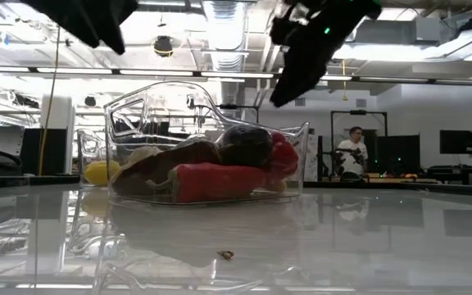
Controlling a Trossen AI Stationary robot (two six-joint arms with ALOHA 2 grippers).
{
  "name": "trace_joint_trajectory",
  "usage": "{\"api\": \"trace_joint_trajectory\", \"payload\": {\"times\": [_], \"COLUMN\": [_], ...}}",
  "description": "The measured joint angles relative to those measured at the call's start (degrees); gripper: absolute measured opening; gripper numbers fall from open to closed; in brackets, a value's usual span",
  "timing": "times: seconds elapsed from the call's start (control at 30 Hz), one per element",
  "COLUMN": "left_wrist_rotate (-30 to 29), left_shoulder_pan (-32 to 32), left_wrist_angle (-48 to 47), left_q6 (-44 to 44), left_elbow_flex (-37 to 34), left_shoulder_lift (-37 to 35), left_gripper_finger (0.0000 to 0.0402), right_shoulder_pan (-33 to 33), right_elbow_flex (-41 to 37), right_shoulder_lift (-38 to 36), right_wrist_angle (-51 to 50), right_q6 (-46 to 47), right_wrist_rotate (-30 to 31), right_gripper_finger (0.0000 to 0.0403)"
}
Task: Sort produce into baskets
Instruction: Adjust the bottom transparent bin
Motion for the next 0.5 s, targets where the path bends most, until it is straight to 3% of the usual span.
{"api": "trace_joint_trajectory", "payload": {"times": [0.23, 0.5], "left_wrist_rotate": [-5.53, -14.13], "left_shoulder_pan": [-4.74, -8.49], "left_wrist_angle": [6.99, 10.64], "left_q6": [-12.61, -28.22], "left_elbow_flex": [-9.32, -14.53], "left_shoulder_lift": [-8.86, -18.1], "left_gripper_finger": [0.0161, 0.0151], "right_shoulder_pan": [-4.04, -3.41], "right_elbow_flex": [2.92, 3.44], "right_shoulder_lift": [7.93, 8.49], "right_wrist_angle": [0.33, -8.48], "right_q6": [-3.23, 0.96], "right_wrist_rotate": [-1.69, -3.78], "right_gripper_finger": [0.0279, 0.0279]}}
